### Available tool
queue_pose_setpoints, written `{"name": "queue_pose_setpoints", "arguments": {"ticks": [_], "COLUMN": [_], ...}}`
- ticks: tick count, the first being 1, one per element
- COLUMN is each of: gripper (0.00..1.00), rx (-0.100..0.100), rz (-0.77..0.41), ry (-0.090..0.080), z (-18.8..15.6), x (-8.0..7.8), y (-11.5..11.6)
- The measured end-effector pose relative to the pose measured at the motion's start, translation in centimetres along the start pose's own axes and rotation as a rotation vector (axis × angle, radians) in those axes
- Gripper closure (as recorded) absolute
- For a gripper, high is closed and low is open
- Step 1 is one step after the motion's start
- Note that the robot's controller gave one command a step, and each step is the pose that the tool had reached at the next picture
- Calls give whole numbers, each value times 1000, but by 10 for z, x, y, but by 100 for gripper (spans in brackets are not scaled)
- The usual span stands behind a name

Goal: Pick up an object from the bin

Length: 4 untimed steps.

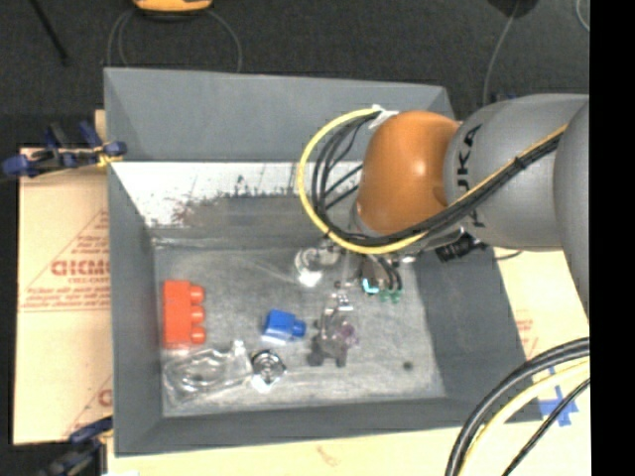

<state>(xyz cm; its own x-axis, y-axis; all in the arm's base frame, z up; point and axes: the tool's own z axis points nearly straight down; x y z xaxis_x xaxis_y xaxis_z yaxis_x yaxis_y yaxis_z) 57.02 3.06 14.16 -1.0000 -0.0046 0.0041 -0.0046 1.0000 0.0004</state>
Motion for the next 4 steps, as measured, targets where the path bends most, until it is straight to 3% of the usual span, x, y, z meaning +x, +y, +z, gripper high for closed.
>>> {"name": "queue_pose_setpoints", "arguments": {"ticks": [1, 2, 3, 4], "gripper": [0, 0, 0, 100], "rx": [-2, 2, 2, -1], "rz": [193, -125, -38, -36], "ry": [-12, -4, -13, -27], "z": [66, 62, 69, 65], "x": [52, 80, 69, 65], "y": [45, 15, 40, 41]}}
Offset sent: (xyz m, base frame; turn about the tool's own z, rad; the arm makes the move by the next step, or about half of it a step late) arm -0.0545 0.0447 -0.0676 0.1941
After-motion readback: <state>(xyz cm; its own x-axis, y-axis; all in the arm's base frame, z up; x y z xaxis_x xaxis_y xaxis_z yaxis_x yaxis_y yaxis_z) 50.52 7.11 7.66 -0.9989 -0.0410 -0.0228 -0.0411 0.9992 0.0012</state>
